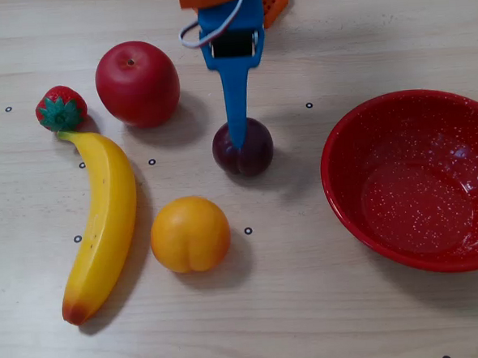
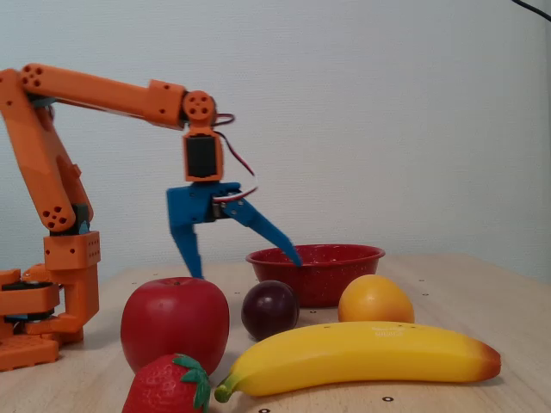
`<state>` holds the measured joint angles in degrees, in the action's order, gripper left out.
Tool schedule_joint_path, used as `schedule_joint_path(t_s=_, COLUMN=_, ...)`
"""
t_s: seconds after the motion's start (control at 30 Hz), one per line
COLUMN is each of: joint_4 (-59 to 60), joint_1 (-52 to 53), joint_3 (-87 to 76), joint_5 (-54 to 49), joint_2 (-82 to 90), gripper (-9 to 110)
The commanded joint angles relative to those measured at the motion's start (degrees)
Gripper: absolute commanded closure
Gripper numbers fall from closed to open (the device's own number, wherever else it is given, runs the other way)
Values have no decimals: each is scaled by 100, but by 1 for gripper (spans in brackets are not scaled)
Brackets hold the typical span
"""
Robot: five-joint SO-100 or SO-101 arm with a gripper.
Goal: Put the plum in the red bowl.
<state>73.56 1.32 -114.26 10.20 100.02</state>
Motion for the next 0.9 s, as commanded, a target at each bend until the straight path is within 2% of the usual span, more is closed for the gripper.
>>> schedule_joint_path(t_s=0.0, joint_4=-79, joint_1=-35, joint_3=650, joint_5=-9, joint_2=-105, gripper=45)
schedule_joint_path(t_s=0.3, joint_4=-105, joint_1=-44, joint_3=1652, joint_5=26, joint_2=-1283, gripper=45)
schedule_joint_path(t_s=0.87, joint_4=-615, joint_1=-44, joint_3=2435, joint_5=132, joint_2=-2839, gripper=45)
